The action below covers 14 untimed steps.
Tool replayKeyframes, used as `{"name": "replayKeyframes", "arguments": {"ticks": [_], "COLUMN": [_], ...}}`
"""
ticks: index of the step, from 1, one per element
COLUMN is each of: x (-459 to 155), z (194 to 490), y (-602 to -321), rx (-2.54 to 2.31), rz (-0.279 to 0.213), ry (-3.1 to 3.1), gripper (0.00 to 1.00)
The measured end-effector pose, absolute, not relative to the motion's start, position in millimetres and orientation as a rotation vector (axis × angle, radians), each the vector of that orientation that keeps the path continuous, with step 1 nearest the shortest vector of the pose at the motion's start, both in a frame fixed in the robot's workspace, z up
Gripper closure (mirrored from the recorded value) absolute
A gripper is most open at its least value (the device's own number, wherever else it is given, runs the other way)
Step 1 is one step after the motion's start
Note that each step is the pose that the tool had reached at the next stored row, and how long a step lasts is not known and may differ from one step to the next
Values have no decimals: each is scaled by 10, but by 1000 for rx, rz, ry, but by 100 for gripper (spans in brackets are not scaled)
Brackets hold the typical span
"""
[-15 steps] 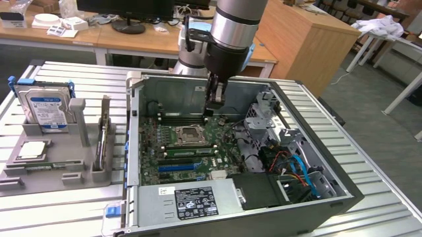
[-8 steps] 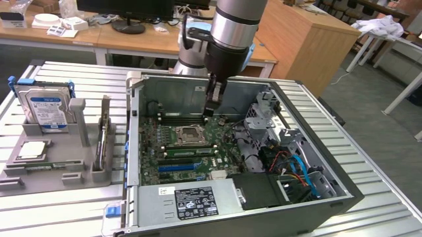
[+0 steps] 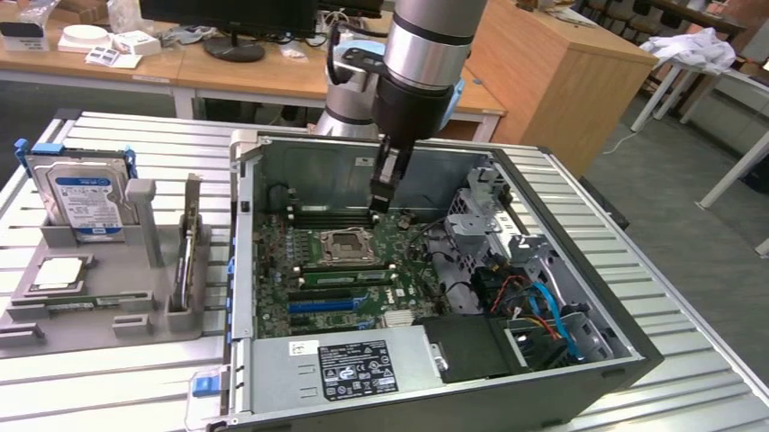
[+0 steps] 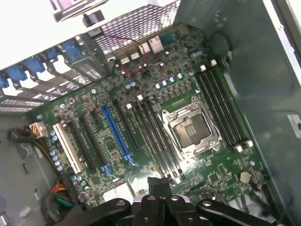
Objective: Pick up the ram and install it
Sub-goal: 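Press down the ram until it locks into place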
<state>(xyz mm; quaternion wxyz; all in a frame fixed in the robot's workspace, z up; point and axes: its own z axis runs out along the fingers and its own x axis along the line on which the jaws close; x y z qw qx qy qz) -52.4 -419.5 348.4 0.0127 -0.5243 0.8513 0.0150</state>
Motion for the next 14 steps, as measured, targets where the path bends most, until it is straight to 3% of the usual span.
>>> {"name": "replayKeyframes", "arguments": {"ticks": [14], "x": [-533], "z": [3483], "y": [-4196], "rx": [-1362], "rz": [43], "ry": [2799], "gripper": [89]}}
